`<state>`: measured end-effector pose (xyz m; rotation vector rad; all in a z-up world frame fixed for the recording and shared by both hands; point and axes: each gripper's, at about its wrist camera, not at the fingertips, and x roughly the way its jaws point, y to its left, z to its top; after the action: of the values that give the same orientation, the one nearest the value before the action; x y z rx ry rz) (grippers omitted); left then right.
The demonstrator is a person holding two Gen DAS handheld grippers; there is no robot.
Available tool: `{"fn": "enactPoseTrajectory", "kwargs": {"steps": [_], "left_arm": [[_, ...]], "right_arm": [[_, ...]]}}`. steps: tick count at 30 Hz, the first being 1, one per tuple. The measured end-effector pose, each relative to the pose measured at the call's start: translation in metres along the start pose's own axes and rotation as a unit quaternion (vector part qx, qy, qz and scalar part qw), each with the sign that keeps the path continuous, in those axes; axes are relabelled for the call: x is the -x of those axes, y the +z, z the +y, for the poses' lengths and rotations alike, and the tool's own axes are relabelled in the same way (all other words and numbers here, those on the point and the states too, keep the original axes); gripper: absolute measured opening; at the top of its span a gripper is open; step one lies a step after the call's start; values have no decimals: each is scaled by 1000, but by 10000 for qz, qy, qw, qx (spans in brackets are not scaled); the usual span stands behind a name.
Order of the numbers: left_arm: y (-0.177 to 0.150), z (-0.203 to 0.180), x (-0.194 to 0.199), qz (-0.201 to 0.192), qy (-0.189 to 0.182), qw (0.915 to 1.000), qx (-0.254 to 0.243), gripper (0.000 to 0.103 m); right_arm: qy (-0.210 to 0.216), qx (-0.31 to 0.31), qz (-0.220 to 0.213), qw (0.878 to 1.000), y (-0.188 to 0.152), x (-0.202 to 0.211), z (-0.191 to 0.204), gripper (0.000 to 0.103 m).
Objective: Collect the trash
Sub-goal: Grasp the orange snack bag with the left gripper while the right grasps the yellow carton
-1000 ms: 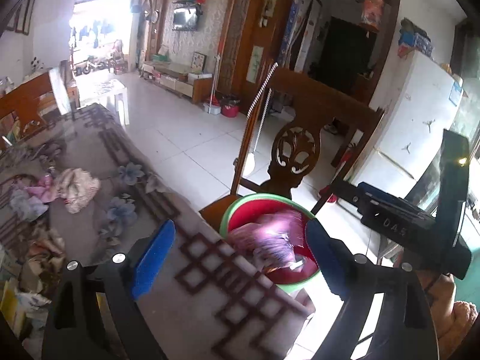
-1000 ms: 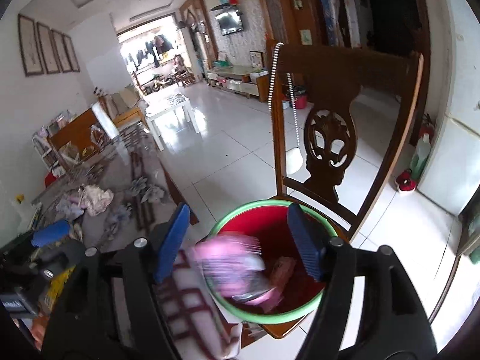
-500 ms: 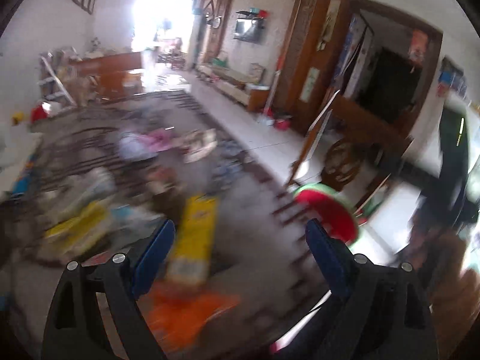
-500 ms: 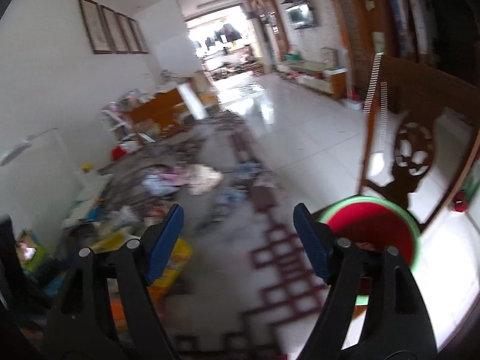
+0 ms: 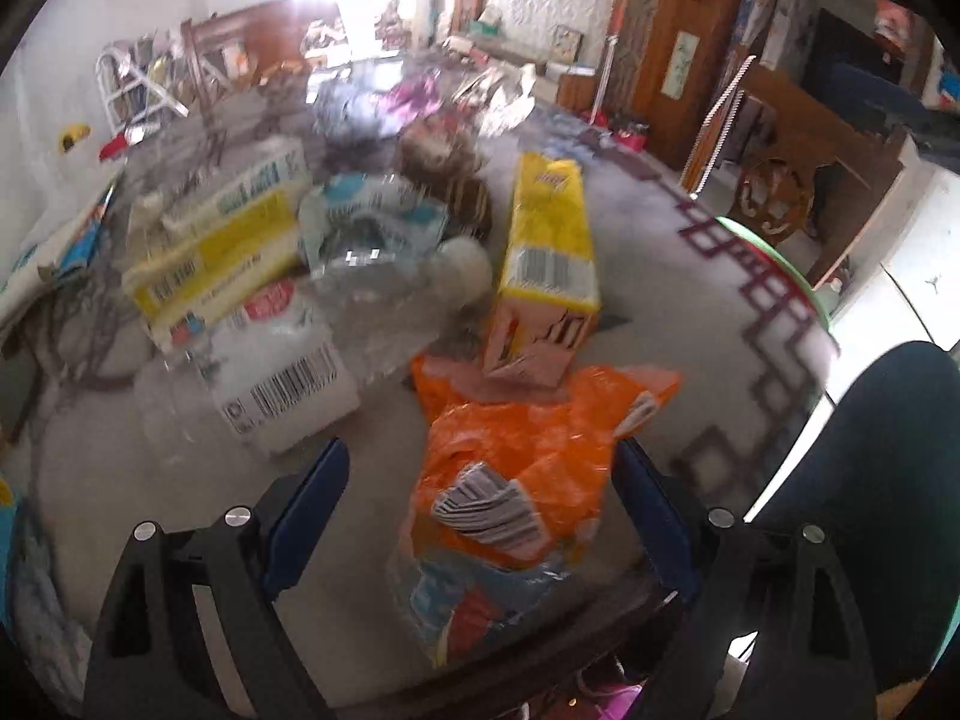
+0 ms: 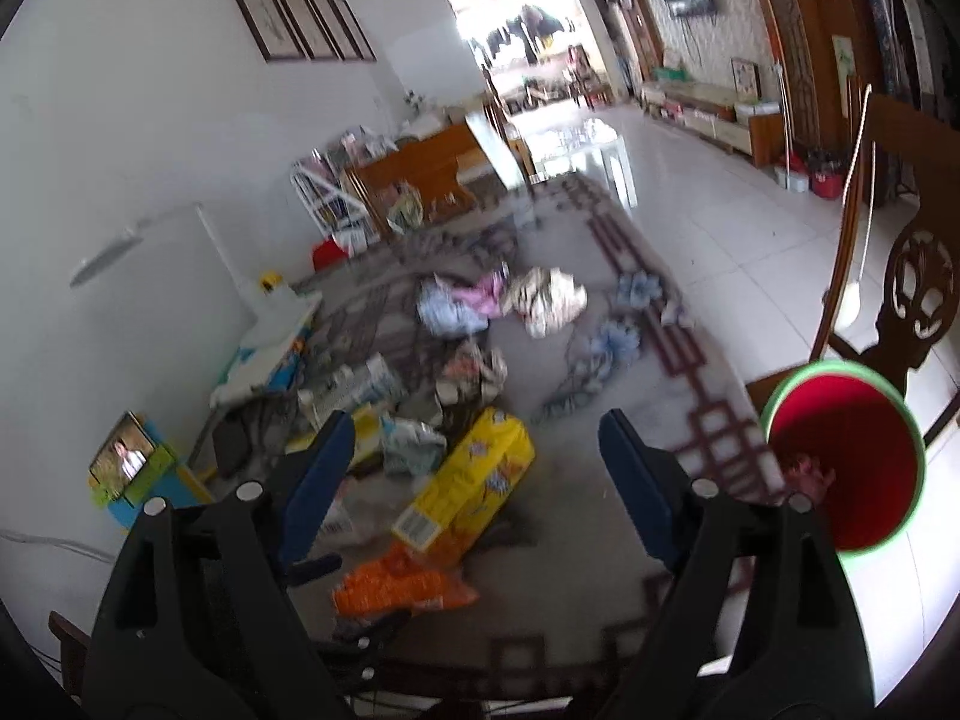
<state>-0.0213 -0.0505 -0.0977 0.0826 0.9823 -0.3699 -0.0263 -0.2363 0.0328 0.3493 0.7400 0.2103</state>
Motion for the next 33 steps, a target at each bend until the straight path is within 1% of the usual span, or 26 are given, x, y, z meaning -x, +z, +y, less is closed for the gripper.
{"fn": "enactPoseTrajectory", "kwargs": {"steps": [1, 2, 3, 4, 6, 10, 13, 14, 16, 17, 18, 19, 22, 25, 27, 28, 29, 30, 33], "left_arm": [[-2, 2, -2, 35, -75, 9999, 78, 83], [-3, 5, -5, 60, -141, 9998, 139, 75], [-3, 9, -9, 135, -211, 9995, 198, 58], [-8, 7, -10, 170, -267, 9992, 232, 54], [-8, 13, -9, 118, -329, 9987, 370, 45], [-11, 20, -7, 59, -320, 9980, 541, 43], [-11, 25, -6, 19, -217, 9976, 659, 43], [-12, 26, -6, 13, -208, 9975, 674, 43], [-11, 27, -5, 14, -236, 9972, 707, 43], [-11, 27, -5, 15, -237, 9973, 701, 43], [-11, 27, -5, 13, -232, 9974, 688, 43], [-11, 27, -5, 13, -233, 9974, 684, 43], [-10, 27, -5, 2, -261, 9973, 692, 44], [-10, 27, -6, -9, -305, 9970, 712, 44], [-10, 28, -7, -16, -349, 9966, 745, 44], [-10, 29, -7, -16, -364, 9965, 757, 44], [-10, 29, -8, -15, -384, 9962, 784, 45], [-10, 30, -8, -14, -395, 9960, 798, 46], [-11, 31, -9, -1, -442, 9958, 803, 47]], "right_arm": [[2, -38, 99, 9999, -4, -5, 0, 82], [16, -83, 232, 9997, -8, -14, 1, 82], [20, -90, 311, 9995, -11, -19, 3, 82], [13, -74, 404, 9992, -14, -27, 6, 82], [-2, 4, 581, 9983, -21, -39, 12, 82], [-143, 224, 1038, 9942, -27, -77, 30, 82], [-266, 107, 1407, 9896, -25, -114, 35, 84], [-295, -1, 1515, 9880, -24, -123, 34, 84], [-242, -458, 1771, 9828, -23, -145, 28, 85], [-185, -745, 1887, 9790, -24, -155, 24, 86], [-159, -1002, 1989, 9748, -25, -163, 20, 90], [-130, -1270, 2092, 9695, -27, -172, 15, 90], [-254, -1562, 2212, 9623, -30, -187, 8, 90], [-380, -1429, 2151, 9653, -30, -191, 11, 90], [-450, -1139, 2092, 9702, -29, -193, 15, 90], [-478, -954, 2066, 9726, -27, -192, 17, 84], [-458, -674, 2038, 9756, -25, -191, 20, 80], [-409, -502, 2027, 9771, -23, -190, 22, 73], [-407, -48, 2001, 9789, -13, -182, 26, 60]]}}
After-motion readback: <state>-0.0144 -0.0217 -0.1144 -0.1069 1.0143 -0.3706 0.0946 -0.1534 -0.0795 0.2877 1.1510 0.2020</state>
